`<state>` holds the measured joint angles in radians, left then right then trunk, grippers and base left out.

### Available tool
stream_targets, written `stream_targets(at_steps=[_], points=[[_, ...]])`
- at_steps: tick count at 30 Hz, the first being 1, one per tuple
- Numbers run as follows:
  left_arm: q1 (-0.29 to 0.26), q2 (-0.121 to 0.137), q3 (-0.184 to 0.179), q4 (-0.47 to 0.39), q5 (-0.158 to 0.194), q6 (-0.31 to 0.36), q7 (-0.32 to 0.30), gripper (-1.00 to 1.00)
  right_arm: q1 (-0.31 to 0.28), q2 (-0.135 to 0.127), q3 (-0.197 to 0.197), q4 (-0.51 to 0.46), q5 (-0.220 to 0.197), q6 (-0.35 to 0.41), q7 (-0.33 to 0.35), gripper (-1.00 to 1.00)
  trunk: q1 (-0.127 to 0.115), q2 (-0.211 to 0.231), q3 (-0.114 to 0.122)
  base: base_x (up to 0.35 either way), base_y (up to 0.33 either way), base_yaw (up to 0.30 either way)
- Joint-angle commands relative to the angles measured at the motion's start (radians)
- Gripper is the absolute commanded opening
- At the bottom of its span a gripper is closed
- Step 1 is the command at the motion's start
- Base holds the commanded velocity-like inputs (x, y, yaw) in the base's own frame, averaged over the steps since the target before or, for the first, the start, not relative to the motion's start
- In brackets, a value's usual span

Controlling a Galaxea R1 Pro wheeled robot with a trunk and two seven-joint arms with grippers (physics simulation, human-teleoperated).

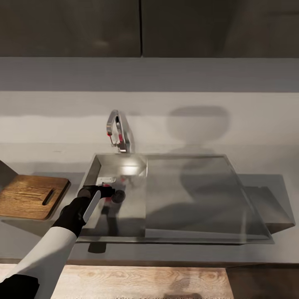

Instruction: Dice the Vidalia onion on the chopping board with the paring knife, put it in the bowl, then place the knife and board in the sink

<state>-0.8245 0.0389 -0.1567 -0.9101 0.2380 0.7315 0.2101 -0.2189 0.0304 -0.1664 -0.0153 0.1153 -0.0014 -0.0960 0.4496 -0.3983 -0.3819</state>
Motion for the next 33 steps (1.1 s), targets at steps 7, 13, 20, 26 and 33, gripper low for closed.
stream_targets(at_steps=[7, 13, 20, 26, 33], points=[[-0.001, 0.002, -0.003, -0.001, 0.011, 0.003, 0.009, 1.00, 0.000, 0.000, -0.008, 0.000, 0.010, 0.000, -0.004, 1.00, 0.000, -0.002, -0.011, 0.000, 0.000, 0.000], [-0.001, 0.004, -0.003, -0.011, 0.011, 0.004, 0.009, 1.00, 0.000, 0.001, -0.008, 0.000, 0.010, 0.000, -0.004, 1.00, 0.000, -0.002, -0.012, 0.000, 0.000, 0.000], [-0.001, 0.008, -0.003, -0.013, 0.011, 0.005, 0.009, 1.00, -0.001, 0.001, -0.008, 0.000, 0.010, 0.000, -0.004, 1.00, 0.000, -0.002, -0.012, 0.001, 0.000, 0.000], [-0.001, 0.009, -0.003, -0.013, 0.011, 0.005, 0.008, 1.00, 0.000, 0.001, -0.008, 0.000, 0.010, 0.000, -0.004, 1.00, 0.000, -0.002, -0.012, 0.095, 0.000, 0.000], [-0.001, 0.009, -0.004, -0.013, 0.011, 0.005, 0.008, 1.00, 0.000, 0.001, -0.008, 0.000, 0.010, 0.000, -0.004, 1.00, 0.000, -0.002, -0.012, 0.086, 0.000, 0.000]])
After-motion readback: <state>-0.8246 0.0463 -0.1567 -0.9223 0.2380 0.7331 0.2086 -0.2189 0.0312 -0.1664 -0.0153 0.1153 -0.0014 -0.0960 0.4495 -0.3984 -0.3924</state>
